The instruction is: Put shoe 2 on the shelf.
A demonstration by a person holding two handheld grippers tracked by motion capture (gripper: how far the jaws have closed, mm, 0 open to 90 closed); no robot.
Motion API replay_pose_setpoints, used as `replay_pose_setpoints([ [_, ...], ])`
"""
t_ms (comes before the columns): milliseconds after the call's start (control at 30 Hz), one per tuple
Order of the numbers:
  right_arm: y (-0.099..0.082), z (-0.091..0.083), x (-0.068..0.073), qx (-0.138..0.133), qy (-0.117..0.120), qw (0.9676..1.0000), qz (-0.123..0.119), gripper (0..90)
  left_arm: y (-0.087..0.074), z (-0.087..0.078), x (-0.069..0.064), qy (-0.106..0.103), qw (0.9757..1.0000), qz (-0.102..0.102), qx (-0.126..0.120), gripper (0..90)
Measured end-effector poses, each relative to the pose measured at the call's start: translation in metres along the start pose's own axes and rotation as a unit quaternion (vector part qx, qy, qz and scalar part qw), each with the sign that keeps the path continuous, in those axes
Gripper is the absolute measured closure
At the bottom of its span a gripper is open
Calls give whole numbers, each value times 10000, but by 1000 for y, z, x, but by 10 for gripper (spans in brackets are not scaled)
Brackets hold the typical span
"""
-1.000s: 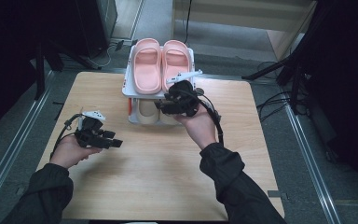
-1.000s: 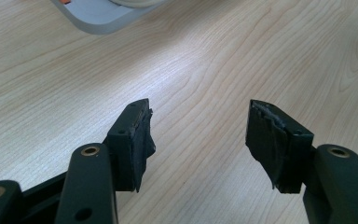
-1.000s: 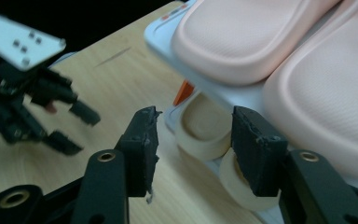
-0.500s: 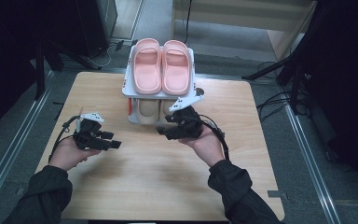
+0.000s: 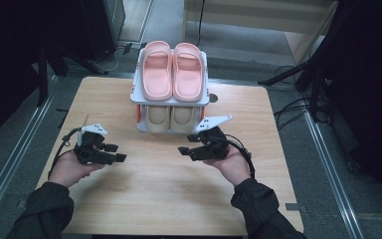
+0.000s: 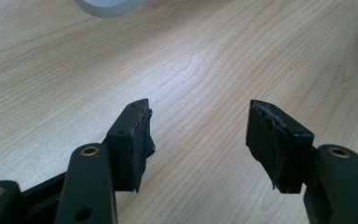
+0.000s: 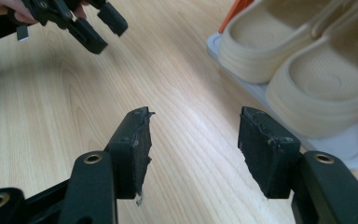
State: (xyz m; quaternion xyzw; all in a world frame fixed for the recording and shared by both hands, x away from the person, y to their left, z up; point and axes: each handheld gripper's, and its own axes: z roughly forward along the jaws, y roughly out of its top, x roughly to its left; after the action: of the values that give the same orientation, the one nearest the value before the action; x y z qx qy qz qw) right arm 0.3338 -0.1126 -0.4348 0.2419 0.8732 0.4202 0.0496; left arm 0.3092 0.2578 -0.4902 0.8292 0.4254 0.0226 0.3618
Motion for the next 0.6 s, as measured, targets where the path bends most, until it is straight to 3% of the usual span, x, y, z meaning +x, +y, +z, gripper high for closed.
replay_pose_setpoints([
  [267, -22, -5, -8, 94, 17, 9999, 36, 441, -5, -3, -1, 29, 10000, -18, -2, 391],
  [600, -45, -9, -19, 62, -37, 9996, 268, 420, -7, -5, -2, 26, 10000, 1, -26, 384],
])
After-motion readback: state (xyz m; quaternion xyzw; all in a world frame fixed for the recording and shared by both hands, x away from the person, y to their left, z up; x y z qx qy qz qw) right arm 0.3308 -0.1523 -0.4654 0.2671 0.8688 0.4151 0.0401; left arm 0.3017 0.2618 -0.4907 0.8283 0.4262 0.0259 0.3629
